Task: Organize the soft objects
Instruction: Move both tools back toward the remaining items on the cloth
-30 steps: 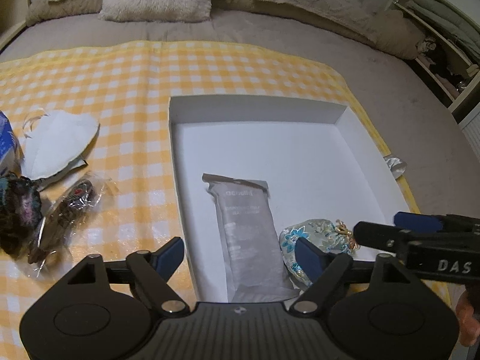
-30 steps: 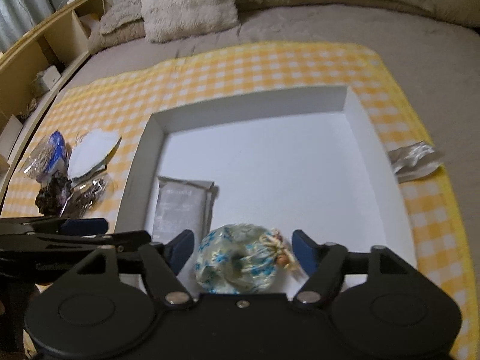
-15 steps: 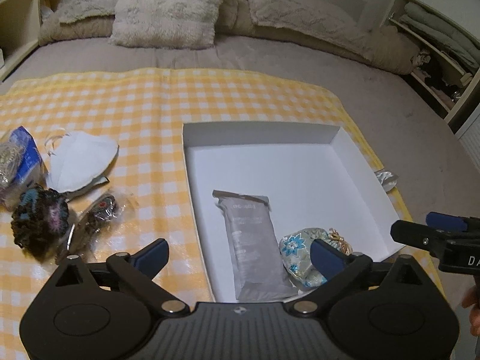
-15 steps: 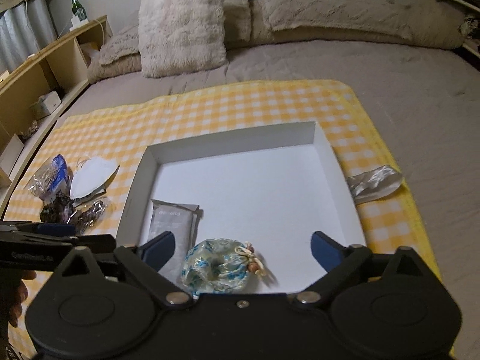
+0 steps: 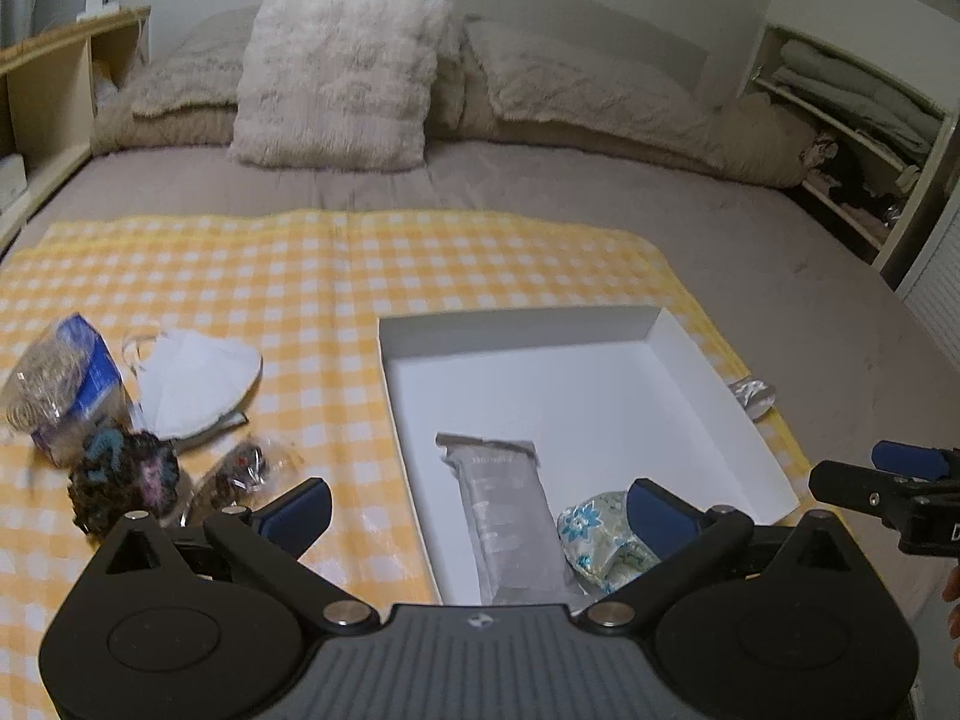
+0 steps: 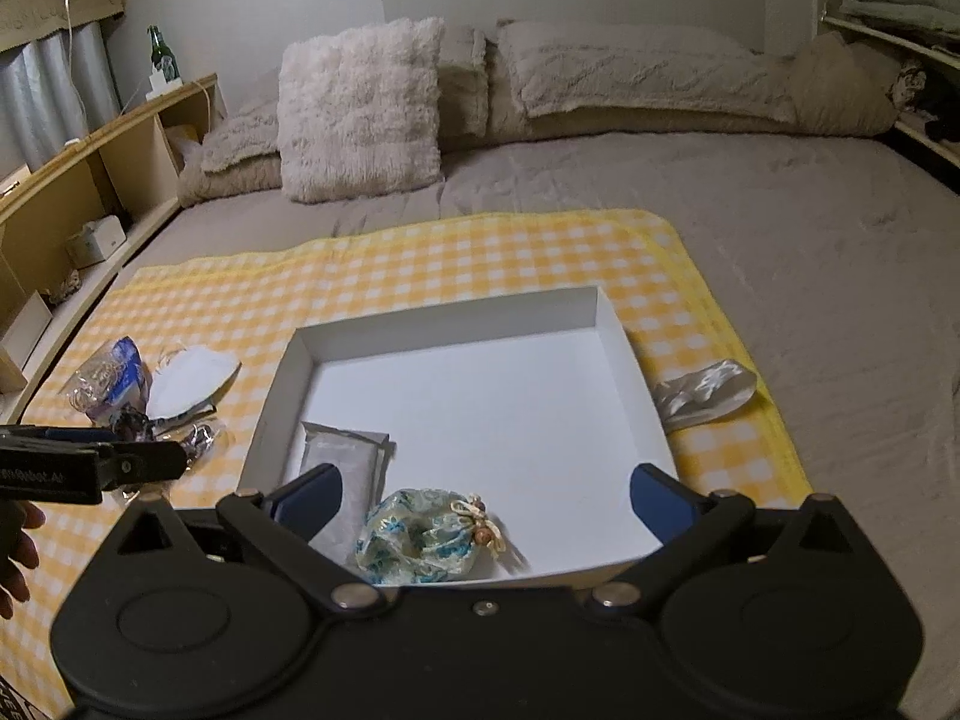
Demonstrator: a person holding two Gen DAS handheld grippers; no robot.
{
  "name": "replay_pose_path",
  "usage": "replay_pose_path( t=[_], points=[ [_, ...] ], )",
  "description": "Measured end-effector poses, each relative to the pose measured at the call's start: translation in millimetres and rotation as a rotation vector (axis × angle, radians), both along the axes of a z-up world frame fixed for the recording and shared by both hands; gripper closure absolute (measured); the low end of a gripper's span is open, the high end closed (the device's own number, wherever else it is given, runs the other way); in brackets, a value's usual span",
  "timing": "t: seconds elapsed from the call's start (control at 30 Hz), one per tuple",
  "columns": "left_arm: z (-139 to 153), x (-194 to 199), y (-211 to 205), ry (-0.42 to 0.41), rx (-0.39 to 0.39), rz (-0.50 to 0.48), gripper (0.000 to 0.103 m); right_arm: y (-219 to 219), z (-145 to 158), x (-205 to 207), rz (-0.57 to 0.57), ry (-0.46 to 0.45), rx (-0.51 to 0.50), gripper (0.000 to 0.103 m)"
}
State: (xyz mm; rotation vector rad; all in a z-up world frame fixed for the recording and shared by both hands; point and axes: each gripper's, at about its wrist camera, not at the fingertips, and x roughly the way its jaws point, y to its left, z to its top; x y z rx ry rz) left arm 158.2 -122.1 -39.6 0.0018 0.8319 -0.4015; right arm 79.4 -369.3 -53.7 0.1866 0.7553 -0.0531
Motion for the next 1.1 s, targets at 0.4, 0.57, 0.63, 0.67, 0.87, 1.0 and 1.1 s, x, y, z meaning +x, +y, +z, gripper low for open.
replay_pose_path(
  t=[0.4, 0.57, 0.63, 0.67, 0.87, 1.0, 1.1],
  points=[
    [28.6, -15.1, 32.9, -0.145, -0.006, 0.031, 0.000, 14.1, 18.9, -2.3, 0.006, -0.087, -0.002, 0.000],
    [39.6, -14.8, 58.3, -0.208, 0.003, 0.083, 0.000, 30.4, 23.8, 6.1, 0.039, -0.133, 0.002, 0.000],
    [42.9, -14.0, 69.0, -0.232, 0.015, 0.110, 0.000, 37.9, 26.3, 11.5, 0.053, -0.151, 0.011, 0.000],
    [44.0, -13.8, 74.2, -0.241, 0.020, 0.123, 0.000, 41.8, 27.8, 13.9, 0.060, -0.160, 0.013, 0.000],
    [48.9, -6.4, 111.3, -0.261, 0.041, 0.209, 0.000, 69.7, 37.4, 31.1, 0.122, -0.222, 0.020, 0.000],
    [50.3, -0.1, 137.2, -0.267, 0.069, 0.284, 0.000, 89.7, 39.1, 44.5, 0.168, -0.238, 0.030, 0.000],
    [49.6, 5.9, 157.3, -0.271, 0.089, 0.338, 0.000, 107.8, 39.3, 55.1, 0.207, -0.248, 0.028, 0.000]
  ],
)
